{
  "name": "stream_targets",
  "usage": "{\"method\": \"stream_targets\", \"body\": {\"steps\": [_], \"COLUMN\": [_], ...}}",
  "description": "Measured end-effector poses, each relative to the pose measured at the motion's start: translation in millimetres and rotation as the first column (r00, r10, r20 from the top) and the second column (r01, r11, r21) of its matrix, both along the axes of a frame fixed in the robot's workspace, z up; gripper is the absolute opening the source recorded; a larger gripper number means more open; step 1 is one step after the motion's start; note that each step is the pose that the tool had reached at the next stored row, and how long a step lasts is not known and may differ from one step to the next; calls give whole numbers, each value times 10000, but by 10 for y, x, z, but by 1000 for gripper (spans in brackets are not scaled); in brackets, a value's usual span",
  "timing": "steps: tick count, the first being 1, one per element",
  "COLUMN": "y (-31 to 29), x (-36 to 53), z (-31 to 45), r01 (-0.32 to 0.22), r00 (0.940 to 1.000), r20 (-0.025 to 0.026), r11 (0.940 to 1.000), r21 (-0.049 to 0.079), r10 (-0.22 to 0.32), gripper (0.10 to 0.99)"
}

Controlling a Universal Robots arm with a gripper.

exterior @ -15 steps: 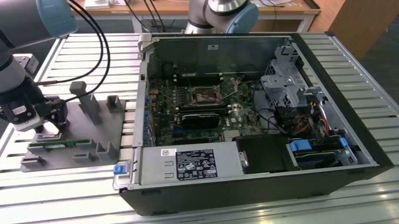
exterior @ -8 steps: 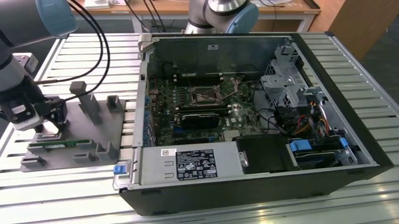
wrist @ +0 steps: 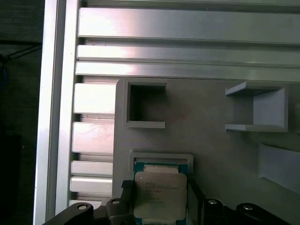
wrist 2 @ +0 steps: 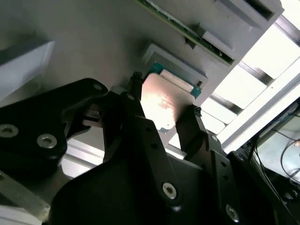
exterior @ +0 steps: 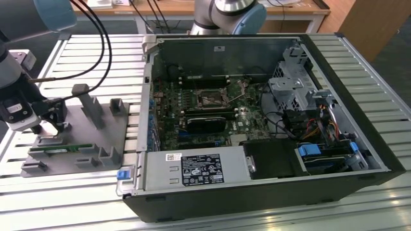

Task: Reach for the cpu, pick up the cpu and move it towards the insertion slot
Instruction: 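Pick up the cpu and move it towards the insertion slot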

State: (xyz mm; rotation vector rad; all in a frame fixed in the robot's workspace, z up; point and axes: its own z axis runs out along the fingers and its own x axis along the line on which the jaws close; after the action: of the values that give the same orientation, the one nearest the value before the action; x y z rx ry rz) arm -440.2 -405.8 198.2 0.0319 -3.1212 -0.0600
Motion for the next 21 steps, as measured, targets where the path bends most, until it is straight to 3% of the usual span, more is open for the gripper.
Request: {"method": "stream_targets", "body": {"steps": [21], "y": [0], "x": [-2], "z": [87], "r01": [0], "r00": [10000], "r20": [-2], "r11": [10000], "r21": [0], "r10": [0], "gripper": [541]}}
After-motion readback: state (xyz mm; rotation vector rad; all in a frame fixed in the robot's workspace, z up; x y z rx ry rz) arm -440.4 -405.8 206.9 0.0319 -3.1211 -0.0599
